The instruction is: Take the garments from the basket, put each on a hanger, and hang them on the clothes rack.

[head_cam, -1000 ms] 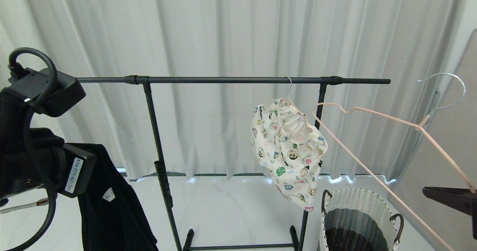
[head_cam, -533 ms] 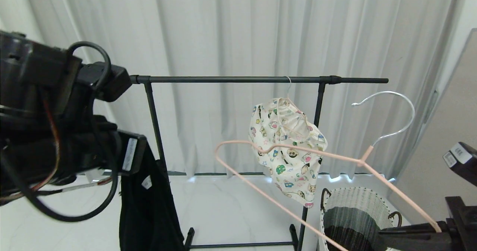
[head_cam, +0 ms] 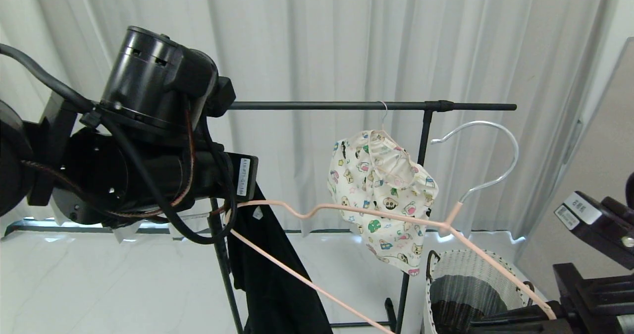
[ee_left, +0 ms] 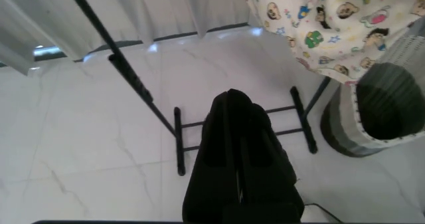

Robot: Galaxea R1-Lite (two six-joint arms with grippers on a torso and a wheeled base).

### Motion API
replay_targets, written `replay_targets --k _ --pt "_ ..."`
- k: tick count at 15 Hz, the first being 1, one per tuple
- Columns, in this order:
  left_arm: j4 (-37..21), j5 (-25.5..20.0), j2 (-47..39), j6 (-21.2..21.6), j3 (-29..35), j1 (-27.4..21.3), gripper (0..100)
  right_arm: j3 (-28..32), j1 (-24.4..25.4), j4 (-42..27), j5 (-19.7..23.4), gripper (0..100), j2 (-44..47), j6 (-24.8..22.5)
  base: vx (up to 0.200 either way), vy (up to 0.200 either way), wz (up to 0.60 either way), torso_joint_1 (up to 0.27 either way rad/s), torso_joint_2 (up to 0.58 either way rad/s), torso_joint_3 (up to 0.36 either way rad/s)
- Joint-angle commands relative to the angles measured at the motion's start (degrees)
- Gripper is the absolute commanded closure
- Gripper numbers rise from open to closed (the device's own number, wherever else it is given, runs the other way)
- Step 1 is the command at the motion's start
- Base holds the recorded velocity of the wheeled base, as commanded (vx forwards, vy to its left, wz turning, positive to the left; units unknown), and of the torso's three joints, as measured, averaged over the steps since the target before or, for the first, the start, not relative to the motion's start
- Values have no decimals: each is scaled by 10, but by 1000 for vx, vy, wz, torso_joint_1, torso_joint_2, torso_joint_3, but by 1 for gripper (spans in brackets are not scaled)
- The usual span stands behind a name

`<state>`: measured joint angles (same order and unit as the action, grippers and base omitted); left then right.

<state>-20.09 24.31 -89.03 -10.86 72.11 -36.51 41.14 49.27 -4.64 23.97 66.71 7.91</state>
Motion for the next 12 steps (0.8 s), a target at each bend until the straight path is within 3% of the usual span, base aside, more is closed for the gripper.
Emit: replay_targets --k 1,12 --pt "0 1 -5 -6 1 -15 100 -2 -2 17 -1 100 40 1 0 0 0 0 0 0" --pt "2 31 -7 -5 8 -17 100 3 -34 24 -4 100 51 0 0 0 0 0 0 0"
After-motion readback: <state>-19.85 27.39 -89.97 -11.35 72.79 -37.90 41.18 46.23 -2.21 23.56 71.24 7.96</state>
